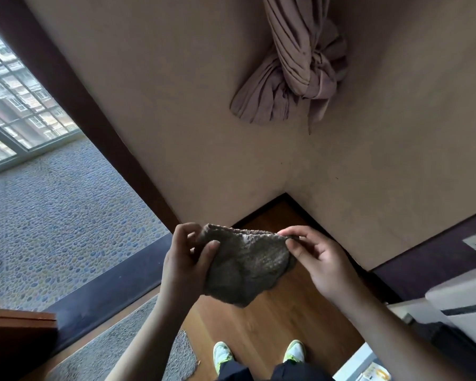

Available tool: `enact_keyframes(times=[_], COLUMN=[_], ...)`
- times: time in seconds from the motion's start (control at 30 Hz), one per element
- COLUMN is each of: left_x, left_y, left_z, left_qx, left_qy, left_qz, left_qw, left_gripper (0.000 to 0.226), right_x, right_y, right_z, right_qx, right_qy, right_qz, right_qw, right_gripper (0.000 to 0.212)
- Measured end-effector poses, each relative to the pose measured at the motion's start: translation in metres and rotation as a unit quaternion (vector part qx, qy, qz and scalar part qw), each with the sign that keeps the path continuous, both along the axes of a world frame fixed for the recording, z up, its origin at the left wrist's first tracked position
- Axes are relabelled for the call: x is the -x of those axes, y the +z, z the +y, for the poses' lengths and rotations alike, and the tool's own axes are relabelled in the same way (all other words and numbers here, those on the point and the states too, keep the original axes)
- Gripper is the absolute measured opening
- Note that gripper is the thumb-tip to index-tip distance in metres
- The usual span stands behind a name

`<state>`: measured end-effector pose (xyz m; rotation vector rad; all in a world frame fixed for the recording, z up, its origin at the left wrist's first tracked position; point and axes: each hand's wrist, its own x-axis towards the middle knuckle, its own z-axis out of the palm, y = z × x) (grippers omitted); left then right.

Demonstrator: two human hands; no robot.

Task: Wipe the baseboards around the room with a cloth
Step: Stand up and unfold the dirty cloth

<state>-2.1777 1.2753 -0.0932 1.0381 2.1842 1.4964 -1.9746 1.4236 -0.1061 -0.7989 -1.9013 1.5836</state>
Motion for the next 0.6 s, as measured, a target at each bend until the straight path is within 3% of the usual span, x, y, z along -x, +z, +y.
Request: enact_keyframes(times=[0.1, 0.2, 0.47, 0.6], left_x=[0.008, 0.013, 0.02, 0.02], left_y=[-0.004, -0.004, -0.003, 0.007], left_z=[-0.004, -0.005, -0.006, -0.002], left_qx=[0.026, 0.066, 0.075, 0.066], left_qy=[-0.094, -0.161, -0.129, -0.113], left_qz=[0.021, 0.118, 0.144, 0.171], left_qw=[0.995, 0.978, 0.978, 0.977], left_gripper=[0.045, 0.056, 0.035, 0.029], right_x=[-0.006, -0.011, -0.016, -0.016], right_y=[0.003, 0.004, 0.005, 0.007], right_z=[0.005, 0.008, 0.019, 0.026], right_qx=[-0.006, -0.038, -0.19, -0.199], right_qy=[-0.016, -0.005, -0.005, -0.003], right_qz=[0.0, -0.021, -0.074, -0.099], right_qw=[1.0, 0.999, 0.979, 0.975], right_gripper=[0.034, 0.032, 0.017, 0.008])
